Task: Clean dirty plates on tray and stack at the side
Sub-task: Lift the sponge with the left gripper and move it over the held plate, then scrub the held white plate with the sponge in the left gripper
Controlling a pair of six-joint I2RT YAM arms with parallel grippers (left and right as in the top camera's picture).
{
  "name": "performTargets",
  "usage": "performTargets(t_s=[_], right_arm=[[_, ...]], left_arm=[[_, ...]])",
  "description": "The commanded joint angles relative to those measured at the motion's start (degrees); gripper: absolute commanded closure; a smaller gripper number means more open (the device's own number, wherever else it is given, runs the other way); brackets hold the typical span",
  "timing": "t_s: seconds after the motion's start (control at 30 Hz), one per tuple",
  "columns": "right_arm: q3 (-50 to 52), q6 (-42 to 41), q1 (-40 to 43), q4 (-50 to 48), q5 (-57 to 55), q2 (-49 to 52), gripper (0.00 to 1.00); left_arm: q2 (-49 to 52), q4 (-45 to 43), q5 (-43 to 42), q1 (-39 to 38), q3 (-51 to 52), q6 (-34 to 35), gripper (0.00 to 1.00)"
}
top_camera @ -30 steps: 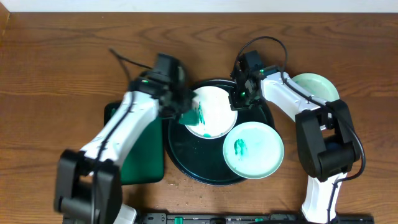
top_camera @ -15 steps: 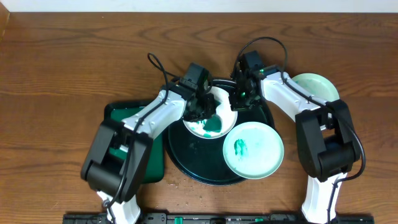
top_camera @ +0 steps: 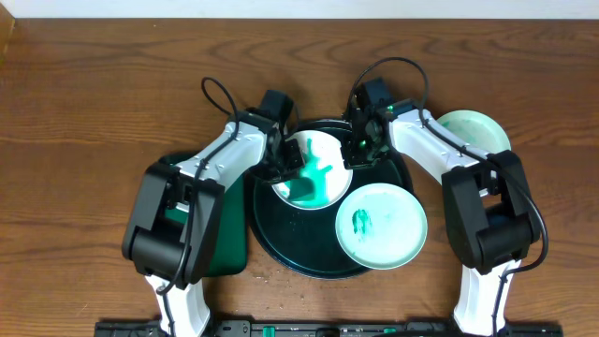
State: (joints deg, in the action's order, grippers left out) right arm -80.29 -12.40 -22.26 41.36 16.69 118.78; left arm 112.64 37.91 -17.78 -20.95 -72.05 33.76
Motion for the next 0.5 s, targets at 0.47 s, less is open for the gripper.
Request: performTargets(t_s=[0.47], right_arm=[[0.48,-0.46,0.07,0.90,-2.73,2.21,0.99]], left_arm=[[4.04,3.48,31.30,1.86,2.08,0.61,0.93]])
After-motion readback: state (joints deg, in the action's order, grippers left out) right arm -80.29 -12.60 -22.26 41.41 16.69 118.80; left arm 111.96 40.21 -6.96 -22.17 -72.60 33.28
